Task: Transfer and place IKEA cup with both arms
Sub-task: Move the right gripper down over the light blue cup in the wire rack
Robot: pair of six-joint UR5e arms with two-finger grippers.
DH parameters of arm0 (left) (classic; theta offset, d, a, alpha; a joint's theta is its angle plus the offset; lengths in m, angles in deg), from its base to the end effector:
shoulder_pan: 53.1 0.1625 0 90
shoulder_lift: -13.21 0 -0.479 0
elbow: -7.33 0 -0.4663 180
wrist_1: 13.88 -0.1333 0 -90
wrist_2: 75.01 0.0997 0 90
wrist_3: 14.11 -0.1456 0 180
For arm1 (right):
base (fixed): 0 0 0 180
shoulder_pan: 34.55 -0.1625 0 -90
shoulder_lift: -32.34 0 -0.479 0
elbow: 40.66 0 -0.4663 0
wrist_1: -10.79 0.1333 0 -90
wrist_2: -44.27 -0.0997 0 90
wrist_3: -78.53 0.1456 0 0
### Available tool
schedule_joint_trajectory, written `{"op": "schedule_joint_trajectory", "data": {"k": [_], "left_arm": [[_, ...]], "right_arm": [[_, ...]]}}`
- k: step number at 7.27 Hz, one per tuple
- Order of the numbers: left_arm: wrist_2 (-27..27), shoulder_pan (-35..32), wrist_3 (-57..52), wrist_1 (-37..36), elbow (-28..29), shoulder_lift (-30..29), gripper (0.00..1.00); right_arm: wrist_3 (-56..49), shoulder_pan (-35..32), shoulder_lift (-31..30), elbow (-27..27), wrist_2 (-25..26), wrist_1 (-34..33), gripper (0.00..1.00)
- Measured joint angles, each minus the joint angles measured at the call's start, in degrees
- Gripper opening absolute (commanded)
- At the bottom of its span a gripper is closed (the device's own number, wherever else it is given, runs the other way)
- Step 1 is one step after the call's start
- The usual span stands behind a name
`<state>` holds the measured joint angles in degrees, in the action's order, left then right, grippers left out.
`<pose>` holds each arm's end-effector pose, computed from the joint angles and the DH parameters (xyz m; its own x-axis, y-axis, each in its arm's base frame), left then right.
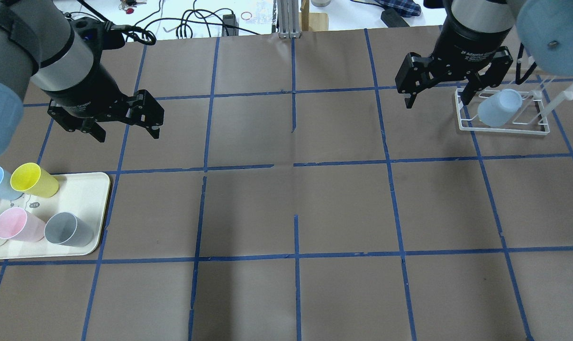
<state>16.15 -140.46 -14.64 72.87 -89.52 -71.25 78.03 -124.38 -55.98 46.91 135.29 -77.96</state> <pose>-0.1061 -0.5300 0.4865 -0.9991 -0.0375 -0.0205 -0.0368 0.9988 -0.0337 0.1290 -0.5791 0.5010 -0.9998 -0.0059 0.0177 -0.0058 0.9999 0.0089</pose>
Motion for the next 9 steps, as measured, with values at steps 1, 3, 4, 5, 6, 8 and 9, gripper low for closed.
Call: {"op": "schedule_joint_trajectory", "data": {"k": [1,3,4,5,6,8,9], "left_arm": [[0.0,0.0,0.0,0.0,0.0,0.0,1.00],[0.2,0.0,0.0,0.0,0.0,-0.1,1.00],[0.1,0.0,0.0,-0.1,0.0,-0.2,1.00],[0.1,0.0,0.0,-0.2,0.0,-0.2,1.00],[0.2,0.0,0.0,-0.1,0.0,-0.2,1.00],[0.6,0.1,0.0,-0.1,0.0,-0.2,1.00],[0.5,0.1,0.0,-0.1,0.0,-0.3,1.00]], "right_arm": [[-0.8,0.5,0.6,-0.1,0.2,-1.7,1.00],[-4.7,3.5,3.8,-0.1,0.7,-8.4,1.00],[-6.5,6.3,6.5,0.0,0.7,-11.6,1.00],[-8.5,9.5,9.4,0.0,0.8,-13.9,1.00],[-10.7,12.3,11.7,0.0,0.8,-15.4,1.00],[-16.1,16.0,14.5,0.7,0.8,-19.4,1.00],[-18.1,17.3,15.6,0.9,0.8,-21.3,0.99]]}}
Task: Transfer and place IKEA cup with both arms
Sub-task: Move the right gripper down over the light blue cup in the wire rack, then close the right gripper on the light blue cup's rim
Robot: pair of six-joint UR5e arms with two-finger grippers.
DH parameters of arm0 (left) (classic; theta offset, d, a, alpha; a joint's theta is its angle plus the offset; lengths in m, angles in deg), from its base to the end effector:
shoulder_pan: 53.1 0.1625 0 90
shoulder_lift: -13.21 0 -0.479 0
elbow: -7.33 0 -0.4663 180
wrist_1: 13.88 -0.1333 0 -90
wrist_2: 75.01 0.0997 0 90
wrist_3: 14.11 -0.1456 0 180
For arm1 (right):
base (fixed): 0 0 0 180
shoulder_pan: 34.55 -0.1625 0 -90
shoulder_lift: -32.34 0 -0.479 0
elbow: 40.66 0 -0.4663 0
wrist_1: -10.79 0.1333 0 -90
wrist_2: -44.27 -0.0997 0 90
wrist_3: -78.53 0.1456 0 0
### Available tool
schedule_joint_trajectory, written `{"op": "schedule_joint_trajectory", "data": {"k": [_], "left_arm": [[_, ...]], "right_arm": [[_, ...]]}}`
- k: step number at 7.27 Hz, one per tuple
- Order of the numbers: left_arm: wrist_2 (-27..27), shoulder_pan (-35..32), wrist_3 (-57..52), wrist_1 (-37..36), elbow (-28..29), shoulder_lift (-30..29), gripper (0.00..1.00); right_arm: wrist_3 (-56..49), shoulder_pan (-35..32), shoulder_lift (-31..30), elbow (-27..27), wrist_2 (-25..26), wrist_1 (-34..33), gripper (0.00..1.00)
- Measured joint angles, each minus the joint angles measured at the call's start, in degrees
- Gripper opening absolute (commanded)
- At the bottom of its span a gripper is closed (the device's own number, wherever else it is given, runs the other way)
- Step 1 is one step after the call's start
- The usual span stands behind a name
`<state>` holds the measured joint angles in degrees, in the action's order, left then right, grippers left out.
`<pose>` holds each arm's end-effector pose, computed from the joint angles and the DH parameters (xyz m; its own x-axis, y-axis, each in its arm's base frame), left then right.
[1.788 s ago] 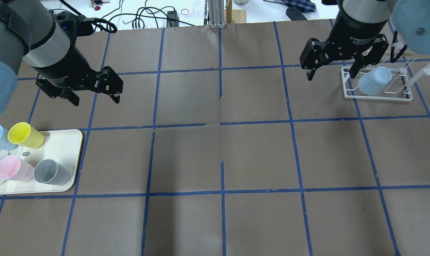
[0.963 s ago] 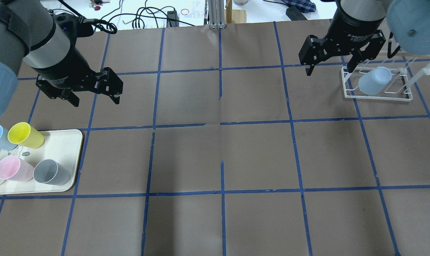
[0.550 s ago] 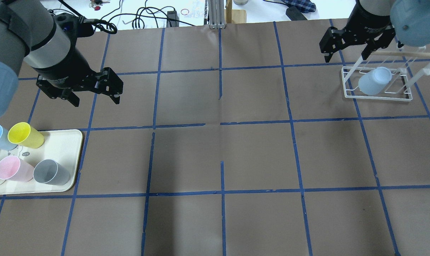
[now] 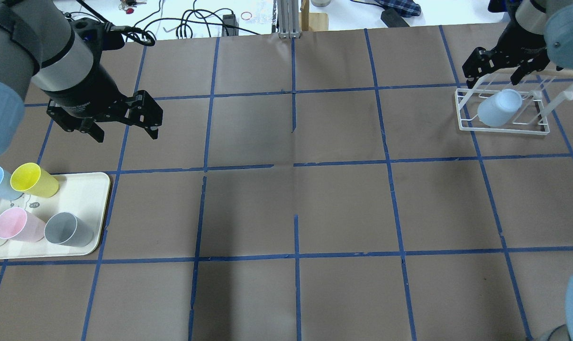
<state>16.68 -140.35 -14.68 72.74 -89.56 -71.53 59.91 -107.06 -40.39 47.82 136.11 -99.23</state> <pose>-0.1036 -0.5319 0.4838 -0.9988 -0.0389 -0.0298 -0.0380 0.9988 -0.0302 -0.0881 -0.7075 0.3556 -0.9984 -0.0169 0.0541 -0.0201 0.9980 -0.0603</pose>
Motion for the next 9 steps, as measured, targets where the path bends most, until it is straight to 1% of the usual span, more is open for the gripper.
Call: {"op": "schedule_joint_trajectory", "data": {"k": [1,3,9], "left_arm": [[-0.1,0.0,0.0,0.0,0.0,-0.1,1.00],[-0.2,0.1,0.0,0.0,0.0,0.0,1.00],[0.2,0.1,0.0,0.4,-0.1,-0.5,1.00]], "right_arm": [[-1.3,1.3,1.3,0.1,0.4,-1.8,0.97],[-2.3,2.6,3.2,0.3,1.8,-3.3,0.96],[-2.3,2.8,5.4,1.2,3.5,-3.7,0.96]]}}
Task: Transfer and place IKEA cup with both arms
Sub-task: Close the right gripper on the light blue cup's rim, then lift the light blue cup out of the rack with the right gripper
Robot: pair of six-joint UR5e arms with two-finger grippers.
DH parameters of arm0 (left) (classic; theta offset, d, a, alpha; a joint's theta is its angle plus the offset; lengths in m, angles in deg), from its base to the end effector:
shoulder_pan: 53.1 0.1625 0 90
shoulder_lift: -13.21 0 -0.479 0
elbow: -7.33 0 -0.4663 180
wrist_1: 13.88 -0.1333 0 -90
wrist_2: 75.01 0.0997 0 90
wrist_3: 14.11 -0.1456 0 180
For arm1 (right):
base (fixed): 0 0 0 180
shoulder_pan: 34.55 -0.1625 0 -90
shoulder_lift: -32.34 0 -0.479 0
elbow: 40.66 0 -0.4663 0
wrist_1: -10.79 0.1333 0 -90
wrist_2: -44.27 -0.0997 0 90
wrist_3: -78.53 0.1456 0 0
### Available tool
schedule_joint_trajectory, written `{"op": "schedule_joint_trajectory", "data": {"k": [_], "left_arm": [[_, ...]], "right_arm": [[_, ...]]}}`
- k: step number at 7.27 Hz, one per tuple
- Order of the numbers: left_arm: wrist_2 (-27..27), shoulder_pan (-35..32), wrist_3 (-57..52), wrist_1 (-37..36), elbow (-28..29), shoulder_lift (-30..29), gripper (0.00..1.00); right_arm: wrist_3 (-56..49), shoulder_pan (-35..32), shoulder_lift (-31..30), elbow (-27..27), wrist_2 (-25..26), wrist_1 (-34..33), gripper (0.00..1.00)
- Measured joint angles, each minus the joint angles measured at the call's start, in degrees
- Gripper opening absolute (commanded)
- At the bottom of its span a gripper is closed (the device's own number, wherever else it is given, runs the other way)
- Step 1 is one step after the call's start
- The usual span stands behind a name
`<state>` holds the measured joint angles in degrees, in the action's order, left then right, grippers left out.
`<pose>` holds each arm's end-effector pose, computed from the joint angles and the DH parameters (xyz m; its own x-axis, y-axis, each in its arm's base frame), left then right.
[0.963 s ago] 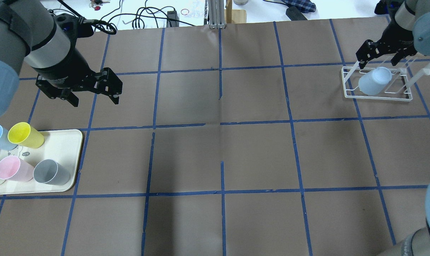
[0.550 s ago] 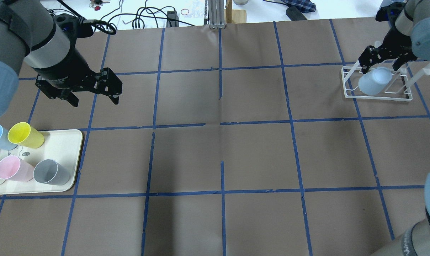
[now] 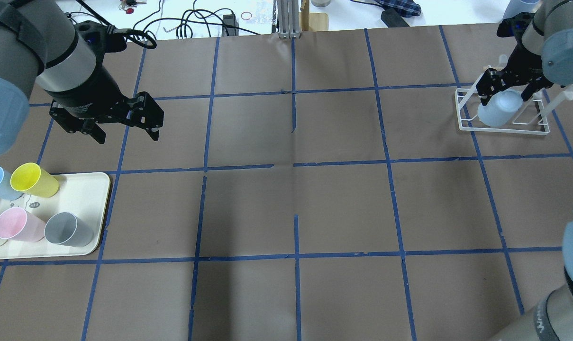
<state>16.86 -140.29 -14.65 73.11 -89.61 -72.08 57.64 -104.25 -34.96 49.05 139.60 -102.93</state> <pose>-0.1025 -0.5340 0.4776 -0.9987 -0.0400 -0.0328 -0.0396 0.9991 -0.0133 -0.1371 -0.7158 0.2840 -0.9954 -0.0098 0.0949 -0.0087 0.9999 0.0118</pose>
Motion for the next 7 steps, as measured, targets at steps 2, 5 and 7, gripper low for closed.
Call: {"op": "schedule_joint_trajectory", "data": {"k": [2,5,7], "left_arm": [[-0.2,0.0,0.0,0.2,0.0,-0.1,1.00],[-0.4,-0.1,-0.3,0.6,0.2,-0.2,1.00],[-1.0,-0.7,0.2,1.2,-0.4,1.2,1.00]], "right_arm": [[0.1,0.0,0.4,0.0,0.2,0.0,0.83],[0.2,0.0,0.5,0.0,0.4,0.0,0.52],[0.2,0.0,0.2,-0.1,0.5,0.1,0.41]]}}
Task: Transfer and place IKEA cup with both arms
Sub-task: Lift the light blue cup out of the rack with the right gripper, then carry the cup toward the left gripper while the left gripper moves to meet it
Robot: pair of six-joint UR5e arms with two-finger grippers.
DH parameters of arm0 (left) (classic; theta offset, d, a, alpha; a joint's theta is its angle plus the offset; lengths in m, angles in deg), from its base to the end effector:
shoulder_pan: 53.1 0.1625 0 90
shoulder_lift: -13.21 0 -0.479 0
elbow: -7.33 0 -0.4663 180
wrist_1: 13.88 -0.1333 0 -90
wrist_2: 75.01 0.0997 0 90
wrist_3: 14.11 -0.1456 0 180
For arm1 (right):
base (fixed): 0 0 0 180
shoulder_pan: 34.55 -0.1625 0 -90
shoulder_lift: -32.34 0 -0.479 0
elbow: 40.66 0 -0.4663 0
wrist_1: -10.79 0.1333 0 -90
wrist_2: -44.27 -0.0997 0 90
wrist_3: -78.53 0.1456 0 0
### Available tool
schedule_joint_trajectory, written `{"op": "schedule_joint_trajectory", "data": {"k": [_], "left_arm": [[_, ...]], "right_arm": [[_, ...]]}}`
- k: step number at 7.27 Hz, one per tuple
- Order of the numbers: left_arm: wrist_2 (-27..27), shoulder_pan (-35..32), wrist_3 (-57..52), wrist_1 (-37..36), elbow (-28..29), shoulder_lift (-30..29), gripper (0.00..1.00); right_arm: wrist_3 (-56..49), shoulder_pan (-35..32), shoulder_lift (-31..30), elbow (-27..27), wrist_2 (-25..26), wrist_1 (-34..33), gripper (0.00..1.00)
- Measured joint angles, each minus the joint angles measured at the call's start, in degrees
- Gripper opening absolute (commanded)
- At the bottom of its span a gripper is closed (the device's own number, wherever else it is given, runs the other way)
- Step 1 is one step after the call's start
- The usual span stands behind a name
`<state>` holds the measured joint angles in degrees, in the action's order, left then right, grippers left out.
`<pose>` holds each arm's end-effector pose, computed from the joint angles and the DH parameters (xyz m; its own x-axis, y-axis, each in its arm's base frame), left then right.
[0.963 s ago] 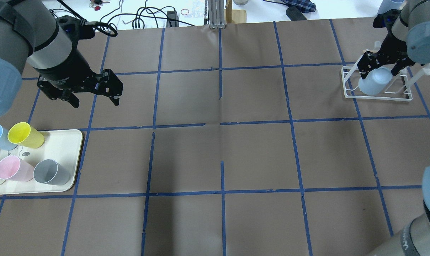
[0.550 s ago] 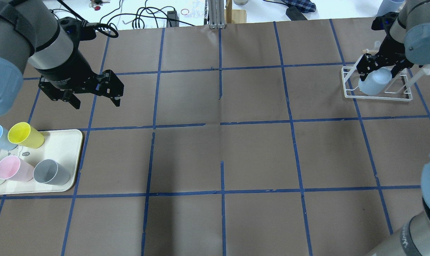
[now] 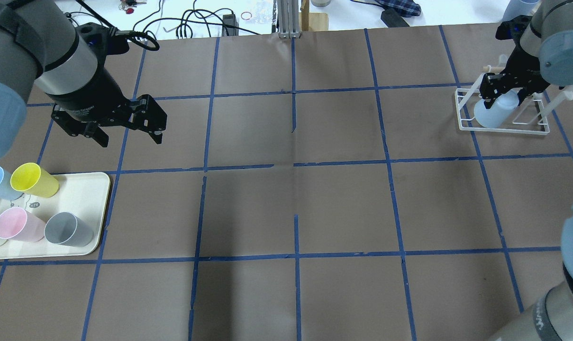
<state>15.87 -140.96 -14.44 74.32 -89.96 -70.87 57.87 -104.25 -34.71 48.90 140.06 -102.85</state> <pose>-0.1116 -0.5221 0.4830 -0.9994 -0.0317 -0.0154 -0.0316 0.9995 -0.0074 -0.1386 -0.7165 0.2822 -0.9948 -0.0061 0.1013 -0.0044 0.9998 0.0171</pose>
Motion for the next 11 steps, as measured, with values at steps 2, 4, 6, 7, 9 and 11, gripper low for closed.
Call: {"op": "schedule_joint_trajectory", "data": {"k": [2,4,6,7,9,11], "left_arm": [[0.0,-0.2,0.3,0.4,-0.3,0.7,1.00],[-0.2,-0.3,0.4,0.1,-0.4,0.2,1.00],[-1.1,-0.2,-0.4,-0.2,-0.4,0.4,1.00],[-1.9,0.0,-0.7,-0.2,-0.5,0.3,1.00],[-7.0,1.0,-1.6,-0.5,0.1,0.5,1.00],[-14.3,3.0,-2.1,-0.4,0.5,0.9,1.00]], "right_arm": [[0.0,0.0,-1.0,-0.6,0.0,0.8,0.41],[-0.2,0.0,-5.4,-1.1,-0.1,5.0,0.41],[-0.2,-0.3,-11.9,-1.2,-1.1,12.4,0.41],[-0.1,-0.5,-14.5,-1.1,-4.0,16.6,0.41],[-0.1,-0.6,-17.1,-0.9,-15.6,25.4,0.38],[-0.2,-1.1,-18.1,-0.7,-26.8,34.9,0.29]]}}
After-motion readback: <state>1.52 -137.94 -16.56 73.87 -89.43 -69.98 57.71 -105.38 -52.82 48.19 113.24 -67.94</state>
